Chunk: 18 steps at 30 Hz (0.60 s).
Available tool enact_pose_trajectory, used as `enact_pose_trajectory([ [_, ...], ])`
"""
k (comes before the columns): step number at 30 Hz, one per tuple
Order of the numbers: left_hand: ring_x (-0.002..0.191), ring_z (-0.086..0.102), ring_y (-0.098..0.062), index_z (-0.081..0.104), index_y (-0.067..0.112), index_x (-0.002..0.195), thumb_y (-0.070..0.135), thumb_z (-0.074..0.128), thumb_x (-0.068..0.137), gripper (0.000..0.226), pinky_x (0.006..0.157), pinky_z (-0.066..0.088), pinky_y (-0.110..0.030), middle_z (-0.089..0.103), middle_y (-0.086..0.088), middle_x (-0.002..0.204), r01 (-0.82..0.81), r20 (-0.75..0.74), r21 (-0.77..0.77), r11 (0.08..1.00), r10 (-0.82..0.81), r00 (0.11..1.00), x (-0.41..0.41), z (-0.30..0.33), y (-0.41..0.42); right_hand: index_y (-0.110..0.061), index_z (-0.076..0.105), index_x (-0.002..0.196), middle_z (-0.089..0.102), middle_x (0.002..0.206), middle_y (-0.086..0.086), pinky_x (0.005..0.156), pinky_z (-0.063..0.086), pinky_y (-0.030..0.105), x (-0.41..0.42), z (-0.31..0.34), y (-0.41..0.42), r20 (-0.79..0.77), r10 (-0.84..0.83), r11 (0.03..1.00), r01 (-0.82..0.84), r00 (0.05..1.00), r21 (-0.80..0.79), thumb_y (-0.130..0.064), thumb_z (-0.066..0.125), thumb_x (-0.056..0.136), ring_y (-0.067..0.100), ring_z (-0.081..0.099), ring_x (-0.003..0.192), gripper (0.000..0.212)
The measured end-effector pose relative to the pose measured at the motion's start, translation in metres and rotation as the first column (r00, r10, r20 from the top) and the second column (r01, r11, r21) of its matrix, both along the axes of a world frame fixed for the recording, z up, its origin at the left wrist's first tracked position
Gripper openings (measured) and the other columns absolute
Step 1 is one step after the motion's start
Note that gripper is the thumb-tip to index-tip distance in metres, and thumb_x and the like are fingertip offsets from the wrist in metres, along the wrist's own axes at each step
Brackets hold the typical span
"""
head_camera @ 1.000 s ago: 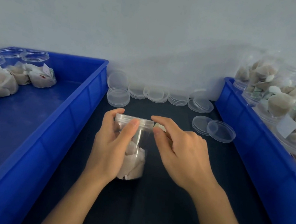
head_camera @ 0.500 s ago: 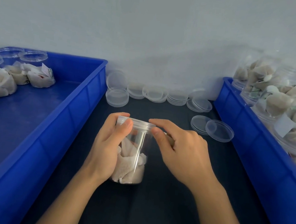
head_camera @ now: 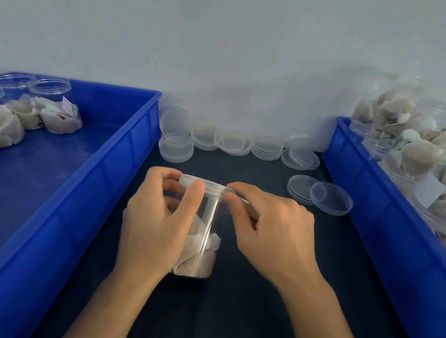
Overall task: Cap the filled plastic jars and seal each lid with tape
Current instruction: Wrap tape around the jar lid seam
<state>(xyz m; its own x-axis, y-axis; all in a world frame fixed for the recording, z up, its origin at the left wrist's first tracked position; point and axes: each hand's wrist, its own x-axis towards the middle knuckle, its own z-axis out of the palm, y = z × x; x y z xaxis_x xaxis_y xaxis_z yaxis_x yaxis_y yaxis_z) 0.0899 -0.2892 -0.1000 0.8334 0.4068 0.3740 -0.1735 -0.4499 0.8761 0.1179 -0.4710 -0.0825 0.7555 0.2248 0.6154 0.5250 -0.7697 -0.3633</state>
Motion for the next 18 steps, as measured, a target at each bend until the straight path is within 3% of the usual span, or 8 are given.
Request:
enact_pose_trajectory([
  [3,0.1,0.067,0.007,0.059,0.044,0.119,0.076,0.053,0.085,0.047,0.078,0.052,-0.025,0.065,0.032,0.114,0.027,0.004,0.031,0.999,-0.028,1.0,0.0,0.002,-0.001,-0.035,0.075,0.104,0.063,0.065,-0.014,0.047,0.045,0.032,-0.004,0.0,0.006,0.089,-0.022,1.0,0.022,0.996,-0.003,-0.052,0.05,0.104,0.012,0.06,0.057,0.031],
  [6,0.104,0.065,0.008,0.047,0.046,0.126,0.079,0.054,0.084,0.054,0.083,0.054,-0.03,0.065,0.027,0.115,0.073,-0.035,0.039,0.997,-0.071,0.997,0.002,0.002,-0.002,-0.028,0.076,0.111,0.069,0.072,-0.012,0.046,0.046,0.033,-0.009,-0.001,0.014,0.106,-0.009,1.0,0.006,0.994,0.029,-0.043,0.055,0.105,0.014,0.063,0.058,0.026],
  [8,0.103,0.065,0.007,0.043,0.044,0.128,0.081,0.052,0.085,0.058,0.085,0.055,-0.032,0.065,0.024,0.116,0.08,-0.043,0.037,0.996,-0.078,0.996,0.004,0.001,-0.001,-0.028,0.071,0.123,0.066,0.075,-0.016,0.047,0.044,0.032,-0.011,0.0,0.017,0.043,0.007,0.999,-0.009,0.999,0.049,-0.039,0.044,0.106,0.011,0.061,0.059,0.034],
  [12,0.102,0.068,0.002,0.046,0.038,0.128,0.079,0.053,0.088,0.058,0.083,0.055,-0.03,0.068,0.021,0.112,0.09,-0.015,-0.01,0.996,-0.09,0.996,0.005,-0.001,0.001,-0.041,0.043,0.151,0.041,0.058,-0.019,0.052,0.033,0.031,-0.012,0.0,0.017,-0.198,0.045,0.998,-0.054,0.979,-0.038,-0.045,0.023,0.105,0.012,0.048,0.053,0.05],
  [14,0.099,0.07,-0.001,0.047,0.036,0.127,0.076,0.055,0.089,0.056,0.081,0.055,-0.03,0.069,0.022,0.11,0.094,-0.001,-0.041,0.995,-0.094,0.996,0.006,-0.001,0.003,-0.046,0.035,0.153,0.045,0.057,-0.013,0.062,0.043,0.039,-0.01,0.0,0.015,-0.281,0.067,0.996,-0.081,0.957,-0.038,-0.049,0.023,0.104,0.016,0.052,0.058,0.051],
  [16,0.102,0.07,-0.002,0.049,0.035,0.127,0.077,0.056,0.088,0.057,0.085,0.055,-0.032,0.07,0.018,0.111,0.1,0.009,-0.066,0.993,-0.1,0.995,0.006,-0.002,0.003,-0.049,0.036,0.151,0.052,0.06,-0.009,0.077,0.052,0.045,-0.007,0.004,0.01,-0.332,0.083,0.996,-0.082,0.94,0.017,-0.053,0.026,0.104,0.022,0.059,0.067,0.049],
  [18,0.106,0.068,-0.002,0.05,0.036,0.127,0.077,0.056,0.087,0.058,0.088,0.055,-0.034,0.07,0.015,0.115,0.116,0.008,-0.081,0.99,-0.116,0.993,0.006,-0.001,0.004,-0.048,0.04,0.15,0.057,0.063,-0.008,0.082,0.054,0.047,-0.005,0.007,0.005,-0.341,0.085,0.996,-0.076,0.936,0.038,-0.053,0.031,0.104,0.021,0.061,0.07,0.047],
])
